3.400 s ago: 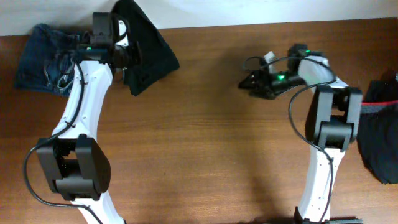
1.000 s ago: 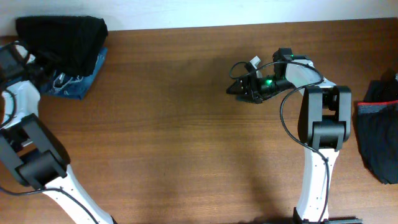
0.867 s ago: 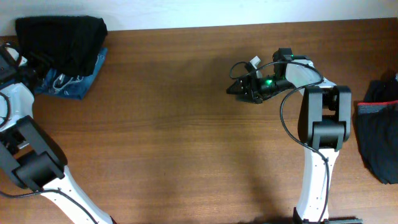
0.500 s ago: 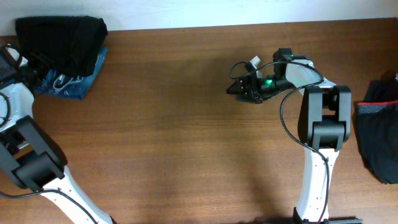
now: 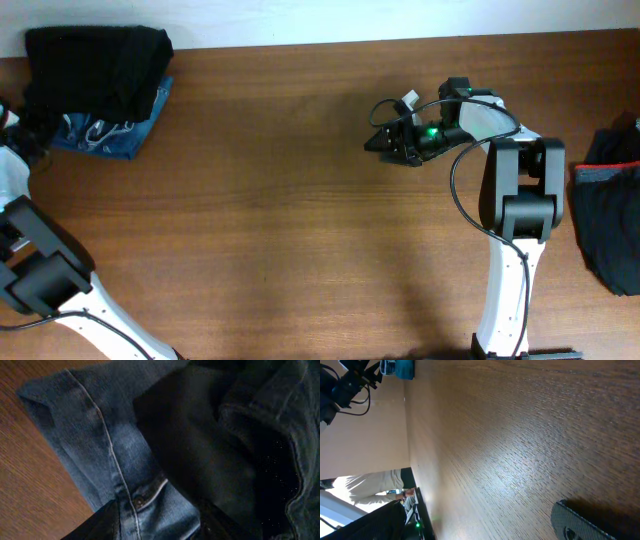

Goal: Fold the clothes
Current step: 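Press and adjust the black jeans on top of the blue jeans with left gripper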

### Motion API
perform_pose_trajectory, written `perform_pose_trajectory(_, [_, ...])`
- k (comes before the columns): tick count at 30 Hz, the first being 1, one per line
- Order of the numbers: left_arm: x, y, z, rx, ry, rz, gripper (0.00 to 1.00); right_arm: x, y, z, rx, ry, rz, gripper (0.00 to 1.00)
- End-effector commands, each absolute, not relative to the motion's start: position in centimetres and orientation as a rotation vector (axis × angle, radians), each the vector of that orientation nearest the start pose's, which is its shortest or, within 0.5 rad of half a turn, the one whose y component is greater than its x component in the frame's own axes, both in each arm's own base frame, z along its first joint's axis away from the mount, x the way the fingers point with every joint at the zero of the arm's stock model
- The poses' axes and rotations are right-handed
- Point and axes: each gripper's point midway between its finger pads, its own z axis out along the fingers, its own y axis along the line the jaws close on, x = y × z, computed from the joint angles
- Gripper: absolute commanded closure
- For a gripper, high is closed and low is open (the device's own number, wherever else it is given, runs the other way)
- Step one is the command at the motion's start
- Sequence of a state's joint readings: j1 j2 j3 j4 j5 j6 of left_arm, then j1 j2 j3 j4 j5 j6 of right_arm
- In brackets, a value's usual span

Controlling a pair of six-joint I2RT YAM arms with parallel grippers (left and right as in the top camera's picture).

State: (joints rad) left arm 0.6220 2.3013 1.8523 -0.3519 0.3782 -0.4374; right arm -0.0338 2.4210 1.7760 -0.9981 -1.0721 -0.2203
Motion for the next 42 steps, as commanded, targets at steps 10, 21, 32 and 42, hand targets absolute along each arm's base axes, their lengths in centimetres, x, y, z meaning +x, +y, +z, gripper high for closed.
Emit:
perform_pose_trajectory(10, [51.5,25.9,32.0,-0.664,1.833,-0.307,0.99,41.3,11.7,-4.3,-0.127,2.918,1.373,0.01])
perform_pose_trajectory(21, [60.7,23.7,27.3,-0.657,1.709,-0.060,0.95,41.5,11.8,-4.2,-0.132,2.904,1.383,0.01])
perform_pose_trajectory(32, [64.3,26.2,9.9,-0.572,1.872,0.158,0.92,41.3,11.6,-4.5,-0.132,2.928,1.357,0.01])
perform_pose_trajectory(42, [61.7,29.1,8.1,-0.554,1.988,0.435,1.00,41.2,11.6,-4.5,-0.130,2.928,1.359,0.01])
